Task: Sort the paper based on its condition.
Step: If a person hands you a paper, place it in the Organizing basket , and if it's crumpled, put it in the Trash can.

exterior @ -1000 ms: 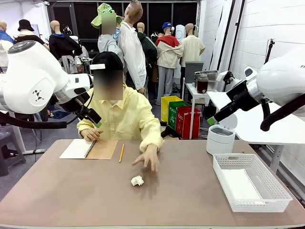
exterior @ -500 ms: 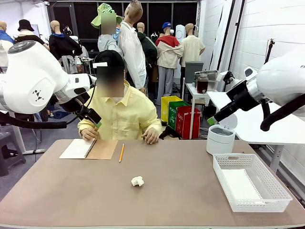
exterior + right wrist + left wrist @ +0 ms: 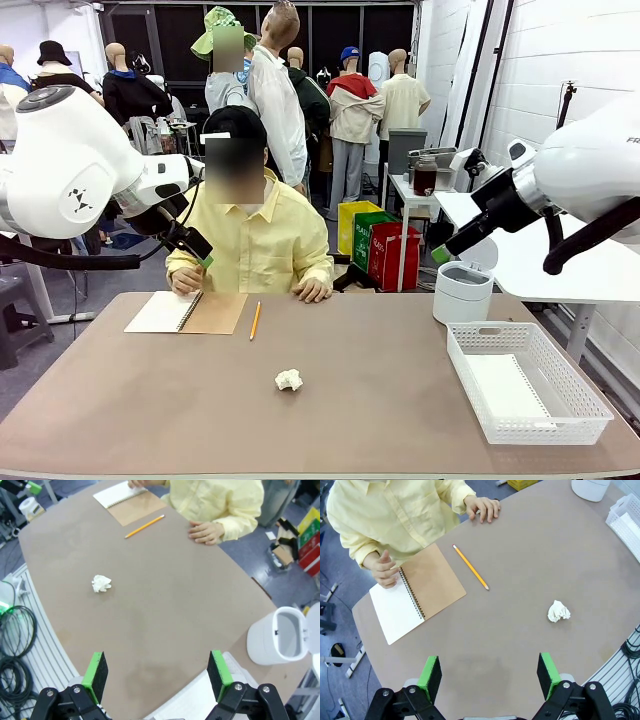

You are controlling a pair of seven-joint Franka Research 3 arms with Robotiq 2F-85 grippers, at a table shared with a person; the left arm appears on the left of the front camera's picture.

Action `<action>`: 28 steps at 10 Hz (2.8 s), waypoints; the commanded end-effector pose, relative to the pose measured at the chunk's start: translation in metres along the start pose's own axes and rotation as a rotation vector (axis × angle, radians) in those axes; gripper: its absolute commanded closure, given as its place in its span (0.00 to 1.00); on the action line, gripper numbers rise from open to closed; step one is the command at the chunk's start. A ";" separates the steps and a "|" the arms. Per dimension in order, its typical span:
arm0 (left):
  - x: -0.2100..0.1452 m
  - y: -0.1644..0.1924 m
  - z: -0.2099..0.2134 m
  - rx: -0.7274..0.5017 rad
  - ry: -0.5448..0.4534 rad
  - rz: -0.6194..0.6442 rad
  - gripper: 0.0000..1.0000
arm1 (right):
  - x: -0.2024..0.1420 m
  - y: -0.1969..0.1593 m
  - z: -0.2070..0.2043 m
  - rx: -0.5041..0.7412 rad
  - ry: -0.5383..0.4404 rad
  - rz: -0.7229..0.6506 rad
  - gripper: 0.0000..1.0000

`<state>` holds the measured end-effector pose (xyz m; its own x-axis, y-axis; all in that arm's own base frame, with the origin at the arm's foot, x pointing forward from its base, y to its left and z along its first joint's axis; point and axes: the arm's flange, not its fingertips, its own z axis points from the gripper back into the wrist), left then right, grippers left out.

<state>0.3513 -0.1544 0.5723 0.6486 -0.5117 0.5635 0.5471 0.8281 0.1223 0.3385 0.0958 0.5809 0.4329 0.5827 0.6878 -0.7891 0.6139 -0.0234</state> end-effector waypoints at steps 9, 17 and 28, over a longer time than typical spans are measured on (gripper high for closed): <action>0.000 0.001 0.001 0.000 -0.001 0.000 0.00 | 0.090 0.092 -0.121 0.060 0.187 0.380 0.00; 0.000 0.001 0.001 0.000 -0.001 0.000 0.00 | 0.085 0.109 -0.135 0.088 0.204 0.388 0.00; 0.000 0.001 0.001 0.000 -0.001 0.000 0.00 | 0.081 0.181 -0.268 0.134 0.380 0.587 0.00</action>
<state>0.3511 -0.1549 0.5723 0.6479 -0.5127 0.5633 0.5477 0.8276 0.1233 0.3399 0.3885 0.4376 0.0024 0.9521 0.3057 -0.9819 0.0601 -0.1794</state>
